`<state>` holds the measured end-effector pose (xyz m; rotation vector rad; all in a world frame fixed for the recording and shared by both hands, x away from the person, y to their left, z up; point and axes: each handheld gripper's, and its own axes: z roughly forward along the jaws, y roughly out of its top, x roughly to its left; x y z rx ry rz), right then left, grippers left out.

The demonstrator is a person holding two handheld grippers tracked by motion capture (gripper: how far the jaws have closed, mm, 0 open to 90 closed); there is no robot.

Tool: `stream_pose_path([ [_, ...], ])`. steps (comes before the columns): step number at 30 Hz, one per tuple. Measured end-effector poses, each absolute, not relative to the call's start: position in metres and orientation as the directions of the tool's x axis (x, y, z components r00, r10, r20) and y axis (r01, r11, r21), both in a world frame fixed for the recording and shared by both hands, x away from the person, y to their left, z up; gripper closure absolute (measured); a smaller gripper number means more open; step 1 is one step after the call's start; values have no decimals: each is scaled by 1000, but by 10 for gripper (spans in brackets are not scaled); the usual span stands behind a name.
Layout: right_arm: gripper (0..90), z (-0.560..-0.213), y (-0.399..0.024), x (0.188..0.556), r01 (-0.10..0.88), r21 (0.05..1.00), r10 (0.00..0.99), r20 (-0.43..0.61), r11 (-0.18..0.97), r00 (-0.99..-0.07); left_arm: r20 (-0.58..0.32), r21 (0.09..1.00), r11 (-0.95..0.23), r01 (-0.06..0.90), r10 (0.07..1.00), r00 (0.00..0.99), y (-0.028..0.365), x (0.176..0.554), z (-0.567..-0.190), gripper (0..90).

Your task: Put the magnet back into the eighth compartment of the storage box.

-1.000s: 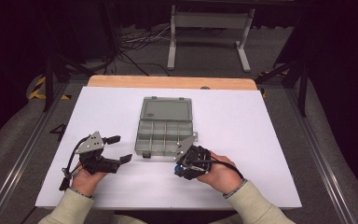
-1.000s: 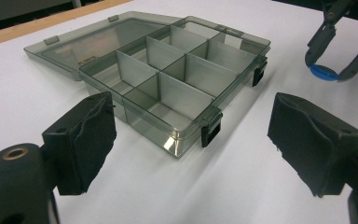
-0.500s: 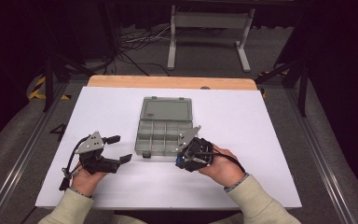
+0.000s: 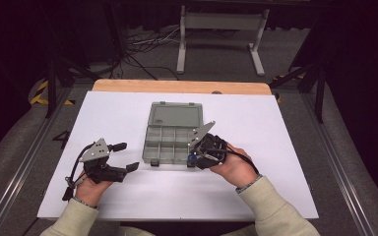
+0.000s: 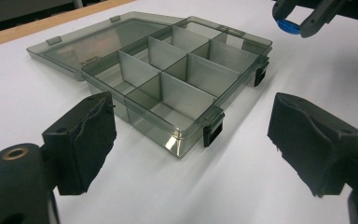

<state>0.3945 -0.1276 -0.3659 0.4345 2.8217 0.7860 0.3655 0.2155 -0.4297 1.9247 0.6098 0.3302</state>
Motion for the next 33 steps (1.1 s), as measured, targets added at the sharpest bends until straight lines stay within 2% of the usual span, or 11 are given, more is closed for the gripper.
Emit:
stream_pose_path([
  [26,626,-374,-141,435,343,544,451,-75,766,-889,-45,907,-327,266,553,832,216,366,-430,156],
  [33,625,-379,-142,438,352,534,456,-73,769,-887,-46,909,-323,265,554,831,216,366,-430,155],
])
